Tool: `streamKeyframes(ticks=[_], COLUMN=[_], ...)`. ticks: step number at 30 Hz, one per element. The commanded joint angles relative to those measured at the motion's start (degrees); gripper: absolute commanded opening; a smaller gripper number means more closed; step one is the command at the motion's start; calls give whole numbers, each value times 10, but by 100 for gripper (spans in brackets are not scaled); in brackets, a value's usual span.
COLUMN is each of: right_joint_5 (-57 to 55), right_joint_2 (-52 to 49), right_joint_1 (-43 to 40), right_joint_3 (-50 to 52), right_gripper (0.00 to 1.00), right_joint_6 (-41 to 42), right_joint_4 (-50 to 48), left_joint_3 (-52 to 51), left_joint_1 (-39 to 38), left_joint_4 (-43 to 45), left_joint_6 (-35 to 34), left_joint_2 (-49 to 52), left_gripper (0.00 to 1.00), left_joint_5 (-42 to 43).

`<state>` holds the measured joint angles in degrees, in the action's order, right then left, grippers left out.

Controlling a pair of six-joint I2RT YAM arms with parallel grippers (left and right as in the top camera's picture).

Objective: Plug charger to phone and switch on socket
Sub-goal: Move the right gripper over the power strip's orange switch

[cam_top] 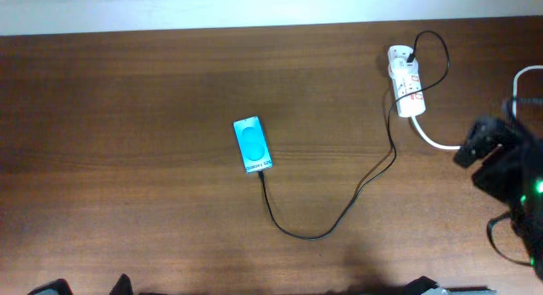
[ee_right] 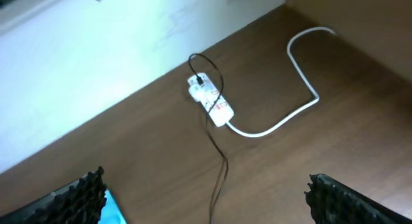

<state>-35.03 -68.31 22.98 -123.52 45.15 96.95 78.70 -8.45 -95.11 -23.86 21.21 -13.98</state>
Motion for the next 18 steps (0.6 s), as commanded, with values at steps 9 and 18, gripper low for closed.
streamKeyframes(ticks=[9, 18], right_joint_5=[341, 475], right_joint_2=[-156, -359], right_joint_1=[-478, -586], right_joint_3=[-31, -30], right_gripper=[98, 20], right_joint_6=[-183, -224], right_joint_4=[3, 1], left_joint_3=[-8, -8], left_joint_1=[3, 3], left_joint_4=[-8, -16], left_joint_6=[-9, -9], left_joint_2=[-25, -25], left_gripper=[99, 99], left_joint_5=[-8, -8])
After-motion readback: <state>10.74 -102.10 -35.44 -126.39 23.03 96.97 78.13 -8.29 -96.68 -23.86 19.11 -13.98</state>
